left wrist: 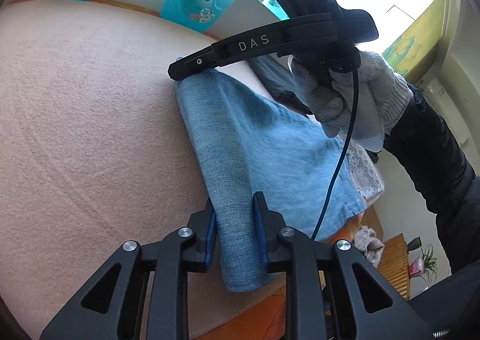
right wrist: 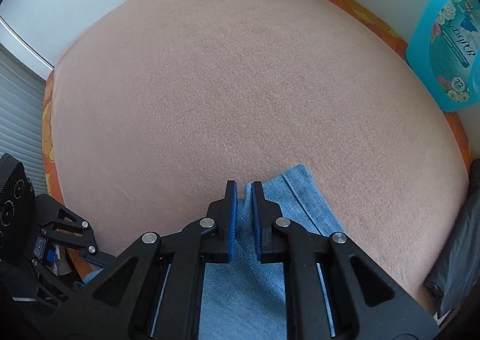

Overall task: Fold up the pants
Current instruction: 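Pinch the jeans edge with both grippers and tug it straight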

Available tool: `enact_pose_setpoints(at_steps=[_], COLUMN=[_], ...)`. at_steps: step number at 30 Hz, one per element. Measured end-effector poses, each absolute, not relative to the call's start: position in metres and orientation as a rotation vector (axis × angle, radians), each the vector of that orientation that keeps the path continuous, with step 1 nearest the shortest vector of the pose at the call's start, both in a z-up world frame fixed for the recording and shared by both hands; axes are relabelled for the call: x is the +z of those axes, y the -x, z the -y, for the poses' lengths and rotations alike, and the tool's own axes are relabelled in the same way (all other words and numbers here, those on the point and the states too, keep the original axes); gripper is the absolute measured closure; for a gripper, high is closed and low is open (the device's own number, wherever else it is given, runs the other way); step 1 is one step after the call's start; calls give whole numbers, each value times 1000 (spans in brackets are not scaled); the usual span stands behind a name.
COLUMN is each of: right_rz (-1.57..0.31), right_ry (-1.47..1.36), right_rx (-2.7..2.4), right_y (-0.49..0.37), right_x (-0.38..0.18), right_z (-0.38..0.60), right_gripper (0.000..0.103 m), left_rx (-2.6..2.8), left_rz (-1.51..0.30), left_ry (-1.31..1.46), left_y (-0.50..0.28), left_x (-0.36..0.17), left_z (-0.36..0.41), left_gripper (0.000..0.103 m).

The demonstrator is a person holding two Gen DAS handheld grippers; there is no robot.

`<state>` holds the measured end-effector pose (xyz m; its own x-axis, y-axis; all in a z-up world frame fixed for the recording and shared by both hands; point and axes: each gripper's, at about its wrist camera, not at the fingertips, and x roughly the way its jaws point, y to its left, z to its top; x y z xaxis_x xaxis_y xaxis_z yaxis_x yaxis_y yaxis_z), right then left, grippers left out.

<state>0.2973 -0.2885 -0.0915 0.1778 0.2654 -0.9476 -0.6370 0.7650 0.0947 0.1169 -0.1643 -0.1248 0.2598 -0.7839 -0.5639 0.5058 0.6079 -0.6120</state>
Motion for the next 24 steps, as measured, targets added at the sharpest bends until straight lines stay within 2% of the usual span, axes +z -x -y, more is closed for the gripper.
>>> enact_pose_setpoints(at_steps=[2, 9, 13, 17, 20, 24], right_rz=[-1210, -1120, -1136, -1157, -1098, -1063], right_ry=[326, 278, 262, 186, 91, 84], right_rx=[636, 575, 570, 553, 497, 527], right_y=[-297, -310, -314, -335, -345, -320], right_x=[-80, -49, -62, -79, -62, -42], right_z=[293, 309, 302, 306, 327, 340], right_gripper=[97, 98, 99, 99, 94, 94], left_rx=[-907, -934, -928, -907, -903, -904], left_rz=[-951, -918, -902, -938, -966, -981], left_ry=[327, 303, 298, 305, 314, 333], left_y=[-115, -105, -106, -110, -110, -111], left_x=[-122, -114, -113, -119, -121, -121], left_z=[166, 169, 170, 170, 166, 159], left_gripper=[91, 93, 94, 94, 94, 94])
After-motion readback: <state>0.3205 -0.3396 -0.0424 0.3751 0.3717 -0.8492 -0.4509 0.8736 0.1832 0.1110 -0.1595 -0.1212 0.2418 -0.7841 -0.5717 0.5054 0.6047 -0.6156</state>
